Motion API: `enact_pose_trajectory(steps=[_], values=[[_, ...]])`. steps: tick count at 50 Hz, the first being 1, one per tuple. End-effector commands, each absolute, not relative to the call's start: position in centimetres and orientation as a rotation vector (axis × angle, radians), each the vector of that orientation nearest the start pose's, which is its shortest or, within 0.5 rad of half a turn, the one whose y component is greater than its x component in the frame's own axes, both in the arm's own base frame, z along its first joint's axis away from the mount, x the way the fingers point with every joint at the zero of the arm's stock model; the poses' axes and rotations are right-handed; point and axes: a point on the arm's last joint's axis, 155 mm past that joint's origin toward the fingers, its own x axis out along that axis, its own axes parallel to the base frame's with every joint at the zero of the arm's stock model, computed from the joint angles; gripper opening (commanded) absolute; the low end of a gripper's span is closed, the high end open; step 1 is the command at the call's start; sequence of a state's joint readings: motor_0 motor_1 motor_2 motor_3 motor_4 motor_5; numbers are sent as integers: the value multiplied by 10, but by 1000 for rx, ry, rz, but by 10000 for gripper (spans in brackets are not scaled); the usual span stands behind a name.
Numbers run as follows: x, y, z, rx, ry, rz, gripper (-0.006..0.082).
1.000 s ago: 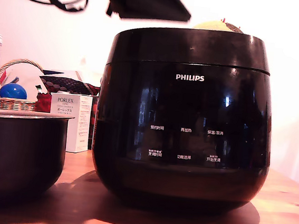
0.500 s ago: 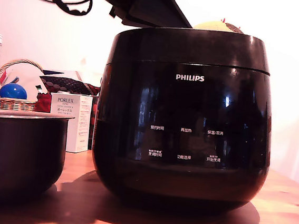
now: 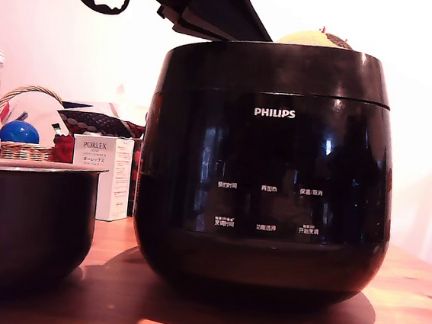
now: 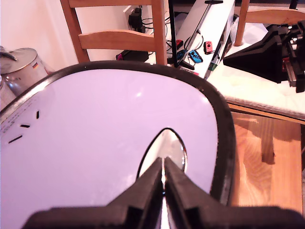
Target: Open the rice cooker by pressing the large metal button on the top of its lid with medium force
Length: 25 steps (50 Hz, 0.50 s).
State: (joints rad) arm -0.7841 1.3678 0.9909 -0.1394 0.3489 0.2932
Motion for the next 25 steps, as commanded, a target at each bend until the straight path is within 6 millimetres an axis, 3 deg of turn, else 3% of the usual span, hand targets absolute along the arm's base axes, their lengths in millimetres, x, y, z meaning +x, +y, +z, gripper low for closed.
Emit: enact_pose_trajectory(steps=[1,8,15,20,25], values=[[244,-330,117,444,632,-1175,-22],[244,-332,104,482,655,-1167,-22],[239,-337,104,487,645,-1181,-22],[241,-339,115,477,608,-1180,-22],[250,-344,138,397,552,-1151,-22]])
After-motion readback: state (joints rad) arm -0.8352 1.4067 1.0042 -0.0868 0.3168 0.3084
